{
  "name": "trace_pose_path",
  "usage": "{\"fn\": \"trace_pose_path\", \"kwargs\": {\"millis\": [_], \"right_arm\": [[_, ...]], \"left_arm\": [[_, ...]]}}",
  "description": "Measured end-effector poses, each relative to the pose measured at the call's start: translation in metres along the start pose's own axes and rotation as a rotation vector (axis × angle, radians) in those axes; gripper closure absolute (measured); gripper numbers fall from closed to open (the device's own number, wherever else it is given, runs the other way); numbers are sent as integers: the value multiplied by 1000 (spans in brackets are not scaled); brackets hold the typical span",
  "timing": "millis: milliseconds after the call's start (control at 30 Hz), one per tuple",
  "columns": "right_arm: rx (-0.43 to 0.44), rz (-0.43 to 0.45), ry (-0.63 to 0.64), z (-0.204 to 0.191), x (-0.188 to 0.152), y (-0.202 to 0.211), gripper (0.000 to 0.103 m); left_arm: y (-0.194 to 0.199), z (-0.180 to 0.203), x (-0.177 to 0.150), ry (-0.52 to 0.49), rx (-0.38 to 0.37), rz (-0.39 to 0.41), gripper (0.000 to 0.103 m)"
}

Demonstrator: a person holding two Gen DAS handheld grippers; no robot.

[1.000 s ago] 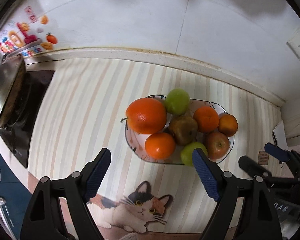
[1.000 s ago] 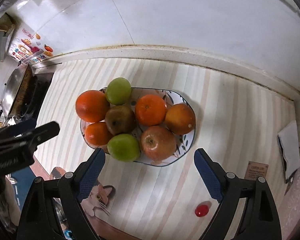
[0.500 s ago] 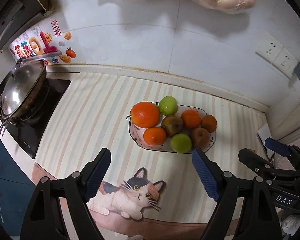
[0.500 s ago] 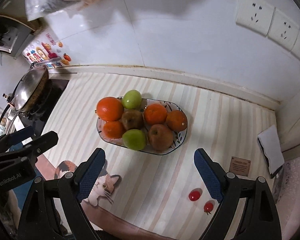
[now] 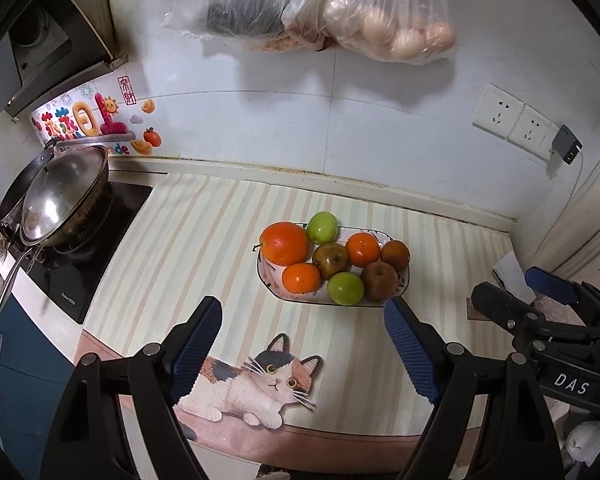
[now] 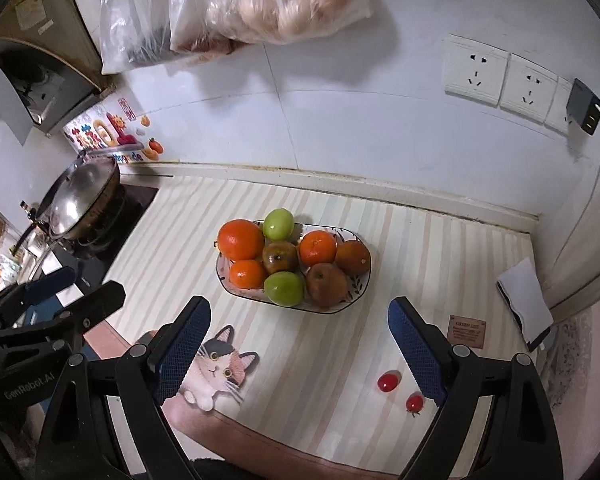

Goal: Organize fruits
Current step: 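Grasp a red cherry tomato with the left tool while the right tool grasps the other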

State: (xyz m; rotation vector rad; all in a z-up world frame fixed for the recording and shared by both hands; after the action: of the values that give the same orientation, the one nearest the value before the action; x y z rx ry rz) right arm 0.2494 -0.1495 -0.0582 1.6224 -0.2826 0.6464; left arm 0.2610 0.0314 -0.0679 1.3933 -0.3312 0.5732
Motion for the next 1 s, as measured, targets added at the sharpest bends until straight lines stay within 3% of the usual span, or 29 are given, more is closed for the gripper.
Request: {"fn": "trace_pose_path", "kwargs": {"millis": [267,400,567,733,867,1000], "right_arm": [[23,4,-15,4,-4,6,10],[54,0,-84,22,-13,1,10],[22,-57,-229,82,-42,-14,10],[-18,-128,-366,151,-85,-43,11],[3,-201,-457,197,-124,-76,31],[49,-263,-497,213,-160,-104,42]], "left_arm": [[-2,3,-5,4,-5,-15,20],[-9,11,-6,3,-10,-35,20],[-34,39,-15,-37,-6,-82,20],[-89,90,-42,-138,6,-181,20],[-147,133,-72,-221,15,-313,20],[-197,164,-107,-303,35,-435,20]]}}
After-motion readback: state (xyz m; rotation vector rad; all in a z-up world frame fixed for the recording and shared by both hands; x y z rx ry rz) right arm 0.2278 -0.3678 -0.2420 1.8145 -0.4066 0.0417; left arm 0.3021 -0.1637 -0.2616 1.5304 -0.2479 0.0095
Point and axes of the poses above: each gripper's, at about its wrist camera, not at the fingertips, and y roughly against the way its jaws point, z to its right, x to its top, the point moved 1 cm from there along -y, roughly the way its jaws point, and after that the axes turned 15 degrees about y, right-handed, at the moved point
